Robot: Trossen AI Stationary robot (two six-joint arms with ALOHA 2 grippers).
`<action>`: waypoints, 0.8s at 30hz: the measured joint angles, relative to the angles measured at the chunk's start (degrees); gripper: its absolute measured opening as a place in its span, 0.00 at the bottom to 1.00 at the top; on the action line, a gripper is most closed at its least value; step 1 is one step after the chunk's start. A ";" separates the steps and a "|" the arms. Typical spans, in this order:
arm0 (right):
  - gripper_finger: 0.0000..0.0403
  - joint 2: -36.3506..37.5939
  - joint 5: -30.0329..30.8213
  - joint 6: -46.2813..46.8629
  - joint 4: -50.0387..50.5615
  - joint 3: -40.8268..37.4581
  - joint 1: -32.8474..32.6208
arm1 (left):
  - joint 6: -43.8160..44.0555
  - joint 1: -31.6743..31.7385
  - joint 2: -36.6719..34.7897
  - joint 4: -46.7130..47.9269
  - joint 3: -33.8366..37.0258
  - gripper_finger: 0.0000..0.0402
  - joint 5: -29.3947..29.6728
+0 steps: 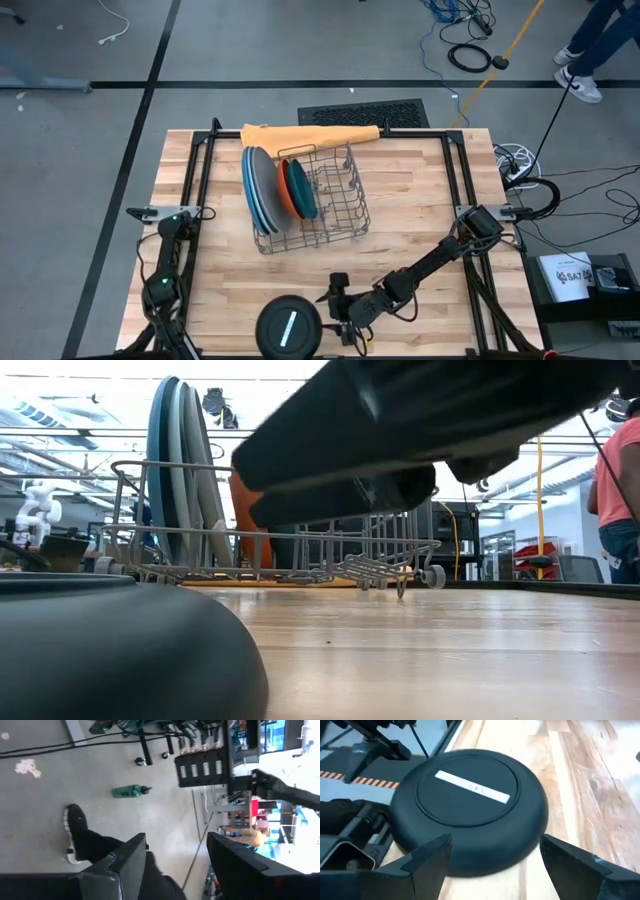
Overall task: Sort dishes
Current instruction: Put the black plate in the dish rack
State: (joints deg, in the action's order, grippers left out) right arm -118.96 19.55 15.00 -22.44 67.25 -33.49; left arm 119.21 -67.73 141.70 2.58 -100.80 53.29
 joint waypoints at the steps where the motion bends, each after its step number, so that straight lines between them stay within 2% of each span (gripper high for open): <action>1: 0.74 0.00 0.06 0.22 0.48 -0.01 0.11 | -0.11 -0.10 0.50 -0.45 0.35 0.53 -0.02; 3: 0.74 0.00 0.06 0.98 1.52 0.01 0.43 | -0.76 -0.20 1.22 0.23 0.90 0.53 -0.39; 7: 0.74 0.00 0.45 2.20 2.43 -0.01 0.58 | -1.64 -0.23 1.41 7.51 0.82 0.53 -2.29; 10: 0.74 0.00 1.55 2.30 2.64 -0.01 0.48 | -6.28 -0.22 1.41 13.66 -0.90 0.52 -3.75; 14: 0.74 0.00 1.57 2.29 2.62 -0.01 0.48 | -19.84 0.64 1.39 20.44 -5.35 0.47 -8.67; 19: 0.74 0.00 1.59 2.19 2.61 -0.01 0.48 | -41.60 1.63 1.28 29.23 -14.14 0.38 -9.38; 24: 0.74 0.00 1.62 2.26 2.58 -0.01 0.52 | -50.15 2.59 1.17 44.13 -20.72 0.28 -11.37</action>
State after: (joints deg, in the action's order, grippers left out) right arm -118.96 21.17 17.26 -19.86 67.24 -32.97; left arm 69.06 -65.15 142.87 46.71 -121.52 41.92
